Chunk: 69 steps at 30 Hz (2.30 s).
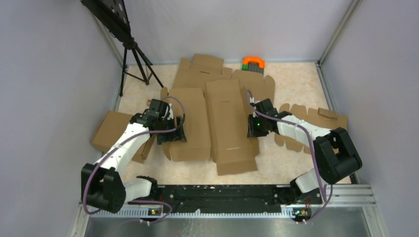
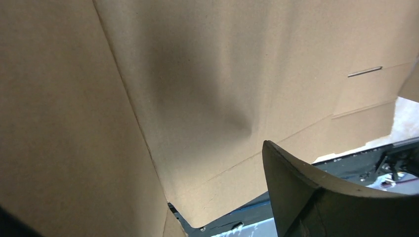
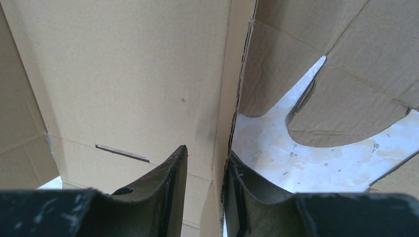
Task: Fold the paper box
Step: Fold the paper box at the center of the board.
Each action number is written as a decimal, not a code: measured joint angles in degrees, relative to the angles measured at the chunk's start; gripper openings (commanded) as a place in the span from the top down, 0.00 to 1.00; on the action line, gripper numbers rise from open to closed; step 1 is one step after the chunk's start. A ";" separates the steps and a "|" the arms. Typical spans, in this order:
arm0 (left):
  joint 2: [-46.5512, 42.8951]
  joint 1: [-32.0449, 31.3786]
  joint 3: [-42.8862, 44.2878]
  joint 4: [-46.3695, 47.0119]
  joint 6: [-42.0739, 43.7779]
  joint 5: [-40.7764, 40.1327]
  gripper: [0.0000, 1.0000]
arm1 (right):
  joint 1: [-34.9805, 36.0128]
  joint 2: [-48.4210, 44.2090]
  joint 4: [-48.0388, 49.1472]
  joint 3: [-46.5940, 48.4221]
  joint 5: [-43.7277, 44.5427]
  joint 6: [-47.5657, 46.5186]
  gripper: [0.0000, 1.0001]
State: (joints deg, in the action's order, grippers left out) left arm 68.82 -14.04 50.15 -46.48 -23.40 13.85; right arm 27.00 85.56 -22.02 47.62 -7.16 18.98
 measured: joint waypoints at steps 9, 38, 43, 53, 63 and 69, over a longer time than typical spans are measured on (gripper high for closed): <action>3.98 -2.43 0.87 -0.24 0.92 -2.93 0.23 | 0.35 -0.11 -1.09 0.00 0.31 -0.98 0.70; 5.49 -7.58 12.63 -9.75 -0.09 -28.96 0.01 | 2.12 -6.16 -6.36 -4.22 7.34 0.17 0.70; 2.25 -5.31 12.61 -9.73 0.17 -26.32 0.03 | 2.34 -6.14 -6.03 -4.22 6.84 0.17 0.70; 5.01 -5.14 9.03 -6.43 1.07 -11.69 0.07 | 4.85 -4.90 -5.29 -4.00 6.45 0.31 0.70; 13.68 -7.91 18.91 1.05 -0.57 -1.55 0.19 | 5.25 -4.26 -4.92 -3.65 6.40 0.57 0.70; 19.91 -8.70 22.86 8.07 -5.57 0.87 0.16 | 5.25 -4.26 -4.07 -3.65 5.68 0.57 0.70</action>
State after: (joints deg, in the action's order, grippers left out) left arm 88.73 -22.74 73.01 -38.41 -28.97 14.72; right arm 32.25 81.30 -26.09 43.97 -1.48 19.55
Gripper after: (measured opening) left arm 0.818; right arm 0.304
